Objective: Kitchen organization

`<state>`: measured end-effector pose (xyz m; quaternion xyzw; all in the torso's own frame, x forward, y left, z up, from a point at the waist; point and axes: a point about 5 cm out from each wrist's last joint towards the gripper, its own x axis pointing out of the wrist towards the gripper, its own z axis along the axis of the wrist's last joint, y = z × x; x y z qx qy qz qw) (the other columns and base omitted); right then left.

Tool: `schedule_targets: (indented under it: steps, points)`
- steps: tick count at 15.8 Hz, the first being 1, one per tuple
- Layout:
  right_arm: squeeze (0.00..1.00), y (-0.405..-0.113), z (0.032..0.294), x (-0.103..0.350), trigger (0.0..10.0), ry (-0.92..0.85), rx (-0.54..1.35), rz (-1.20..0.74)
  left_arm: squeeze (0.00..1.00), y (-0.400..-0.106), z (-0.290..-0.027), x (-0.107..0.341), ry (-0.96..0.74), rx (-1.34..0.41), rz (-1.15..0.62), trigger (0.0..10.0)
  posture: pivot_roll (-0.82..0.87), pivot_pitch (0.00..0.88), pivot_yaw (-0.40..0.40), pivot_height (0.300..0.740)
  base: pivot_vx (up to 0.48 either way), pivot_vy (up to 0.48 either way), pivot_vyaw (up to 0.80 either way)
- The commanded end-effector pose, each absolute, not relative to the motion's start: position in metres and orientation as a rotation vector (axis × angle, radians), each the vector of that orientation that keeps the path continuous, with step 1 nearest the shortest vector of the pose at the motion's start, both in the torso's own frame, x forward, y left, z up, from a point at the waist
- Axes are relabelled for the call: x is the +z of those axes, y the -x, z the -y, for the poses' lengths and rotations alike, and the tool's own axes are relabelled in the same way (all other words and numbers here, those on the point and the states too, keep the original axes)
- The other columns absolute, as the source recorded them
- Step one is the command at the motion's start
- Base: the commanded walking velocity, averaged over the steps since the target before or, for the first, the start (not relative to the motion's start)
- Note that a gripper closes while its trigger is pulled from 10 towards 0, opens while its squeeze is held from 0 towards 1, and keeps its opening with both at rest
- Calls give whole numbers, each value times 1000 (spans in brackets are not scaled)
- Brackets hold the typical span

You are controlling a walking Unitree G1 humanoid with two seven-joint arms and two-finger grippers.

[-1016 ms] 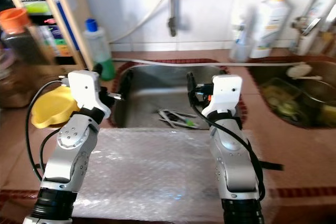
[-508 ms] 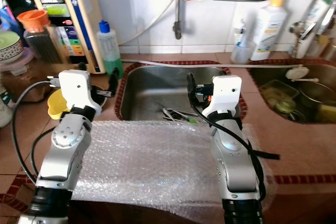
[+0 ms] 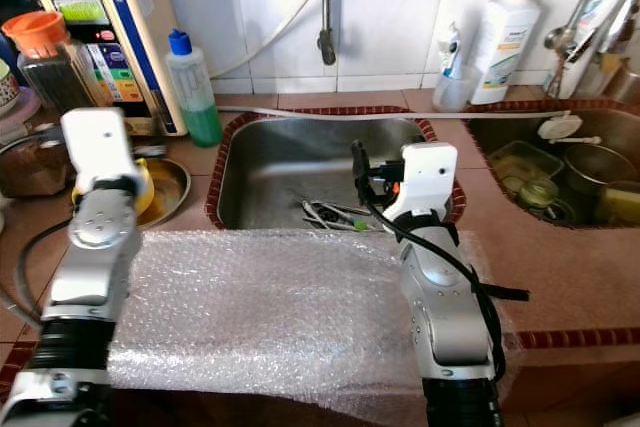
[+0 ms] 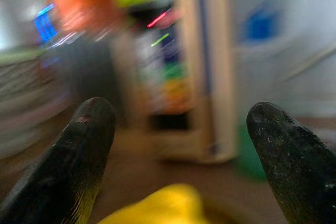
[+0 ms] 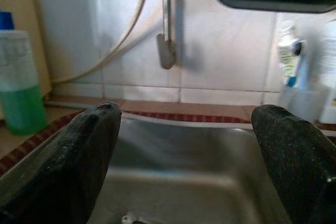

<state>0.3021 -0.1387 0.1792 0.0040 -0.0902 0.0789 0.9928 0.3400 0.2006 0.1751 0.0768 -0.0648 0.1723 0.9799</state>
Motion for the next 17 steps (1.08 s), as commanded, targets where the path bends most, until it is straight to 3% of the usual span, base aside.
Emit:
schedule_targets:
  steps: [1,7,9,10,11,12,17]
  points:
    - [1000,-302,133,181,10000,-9,190,178,0,-340,-216,167,-182,431,61,10000,-32,0,57,740,0,0,0]
    - [1000,-302,127,177,10000,-11,234,156,0,-335,-238,140,-150,502,-116,10000,-8,6,43,740,0,0,0]
    - [984,-297,112,177,10000,-36,416,138,0,-332,-236,134,-107,459,-162,10000,-1,8,37,740,0,0,0]
    - [431,-293,105,177,10000,-22,513,132,0,-331,-236,132,-107,448,-174,10000,2,10,37,740,0,0,0]
    - [145,-290,101,177,10000,-33,580,120,0,-330,-236,131,-105,448,-181,10000,5,11,36,740,0,0,0]
    - [86,-289,100,177,10000,-33,606,118,0,-329,-235,129,-86,435,-190,10000,8,13,35,740,0,0,0]
    - [82,-286,99,179,10000,-14,653,136,0,-329,-235,130,-57,409,-194,10000,12,11,35,740,0,0,580]
